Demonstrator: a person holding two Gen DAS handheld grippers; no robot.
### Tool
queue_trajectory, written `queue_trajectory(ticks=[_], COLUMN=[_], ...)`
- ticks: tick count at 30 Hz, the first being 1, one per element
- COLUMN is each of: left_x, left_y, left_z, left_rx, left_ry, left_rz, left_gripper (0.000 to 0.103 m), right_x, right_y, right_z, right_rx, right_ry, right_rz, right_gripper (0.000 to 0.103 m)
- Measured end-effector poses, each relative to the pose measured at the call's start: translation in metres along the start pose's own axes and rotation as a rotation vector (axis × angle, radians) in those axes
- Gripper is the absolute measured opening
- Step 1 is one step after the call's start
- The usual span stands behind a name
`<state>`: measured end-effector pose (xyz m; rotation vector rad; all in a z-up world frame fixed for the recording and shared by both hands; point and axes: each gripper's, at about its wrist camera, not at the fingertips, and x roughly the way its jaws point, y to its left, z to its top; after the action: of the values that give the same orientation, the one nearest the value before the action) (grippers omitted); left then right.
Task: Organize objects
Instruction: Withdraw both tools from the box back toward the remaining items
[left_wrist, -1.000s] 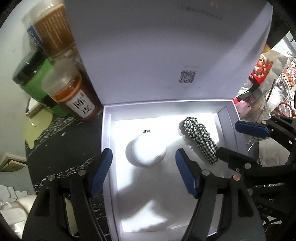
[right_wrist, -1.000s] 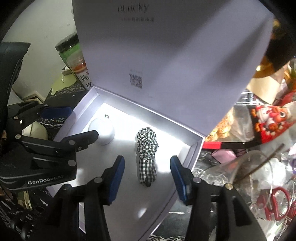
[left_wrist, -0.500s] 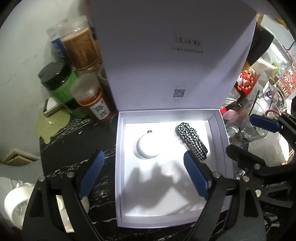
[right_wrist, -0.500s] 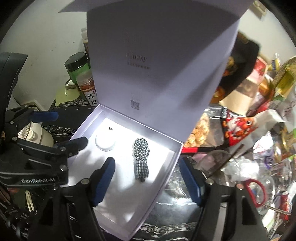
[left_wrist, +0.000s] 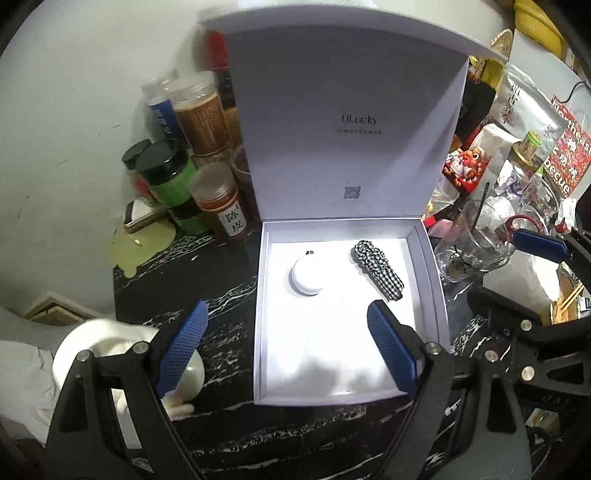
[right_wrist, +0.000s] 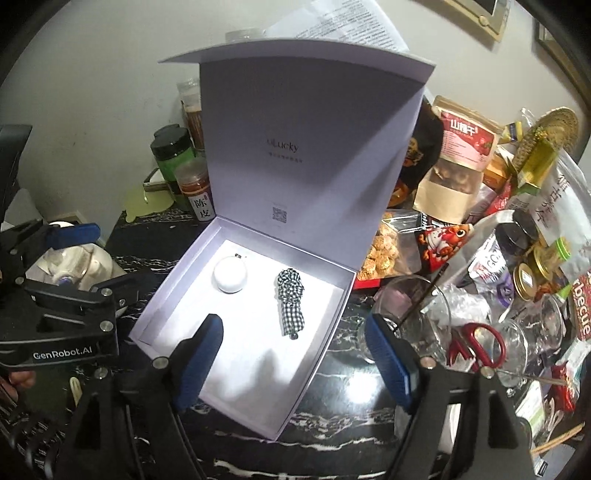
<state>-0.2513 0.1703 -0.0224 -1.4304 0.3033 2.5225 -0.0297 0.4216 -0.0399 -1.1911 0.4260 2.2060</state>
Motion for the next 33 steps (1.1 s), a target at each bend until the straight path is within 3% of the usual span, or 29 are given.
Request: queue_trajectory(ticks=[14, 33], left_x=[-0.063, -0.100], left_y=[0.004, 0.036], left_z=[-0.029, -0.102], left_rx=[0.002, -0.107], left_ry=[-0.082, -0.055], left_rz=[0.056, 0.083], left_gripper=[0.088, 0.088], right_x=[-0.049, -0.068], right_y=[0.027, 0.090], right_z=[-0.017, -0.049], right_rx=[-0.041, -0.148], right_ry=[-0.053, -0.045], right_rz=[-0.004, 0.080], right_gripper=[0.082, 0.082])
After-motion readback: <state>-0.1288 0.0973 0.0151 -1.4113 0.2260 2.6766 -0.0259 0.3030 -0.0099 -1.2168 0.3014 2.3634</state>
